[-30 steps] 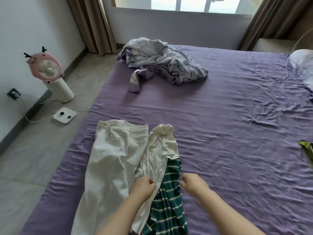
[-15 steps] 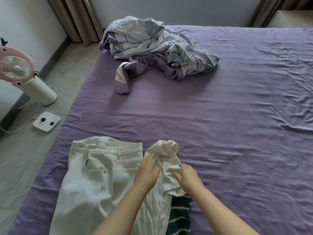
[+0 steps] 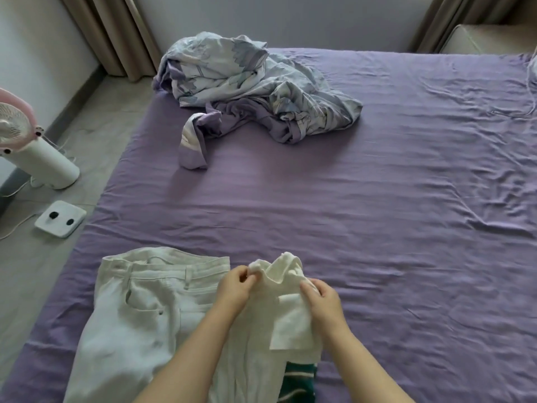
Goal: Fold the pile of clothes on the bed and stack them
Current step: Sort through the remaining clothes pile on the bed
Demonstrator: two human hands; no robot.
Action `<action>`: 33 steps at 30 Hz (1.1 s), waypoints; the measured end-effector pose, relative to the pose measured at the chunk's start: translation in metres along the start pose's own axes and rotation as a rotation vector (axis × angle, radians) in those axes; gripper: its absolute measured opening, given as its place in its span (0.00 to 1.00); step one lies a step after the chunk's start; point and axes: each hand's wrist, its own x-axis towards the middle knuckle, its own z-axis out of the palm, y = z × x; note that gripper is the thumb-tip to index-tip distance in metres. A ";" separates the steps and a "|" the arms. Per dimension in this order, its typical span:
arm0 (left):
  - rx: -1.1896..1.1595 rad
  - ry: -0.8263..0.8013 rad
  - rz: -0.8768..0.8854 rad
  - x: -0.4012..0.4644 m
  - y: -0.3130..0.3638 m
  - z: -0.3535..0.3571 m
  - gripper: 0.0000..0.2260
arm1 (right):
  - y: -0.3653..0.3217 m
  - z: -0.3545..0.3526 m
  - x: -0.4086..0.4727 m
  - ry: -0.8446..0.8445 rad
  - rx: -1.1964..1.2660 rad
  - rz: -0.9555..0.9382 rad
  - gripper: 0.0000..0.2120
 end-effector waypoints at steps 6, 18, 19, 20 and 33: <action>-0.444 0.099 0.040 -0.062 0.070 -0.062 0.15 | -0.065 -0.051 -0.056 -0.056 0.088 -0.061 0.05; -0.733 -0.034 0.329 -0.243 0.219 -0.140 0.09 | -0.204 -0.122 -0.249 -0.304 0.347 -0.481 0.06; -0.797 -0.096 0.324 -0.259 0.232 -0.138 0.08 | -0.208 -0.127 -0.266 -0.323 0.325 -0.517 0.08; -0.858 -0.159 0.323 -0.275 0.244 -0.134 0.07 | -0.211 -0.131 -0.283 -0.339 0.292 -0.553 0.09; -0.733 -0.430 0.504 -0.430 0.359 -0.064 0.09 | -0.241 -0.229 -0.408 0.261 -0.499 -0.996 0.28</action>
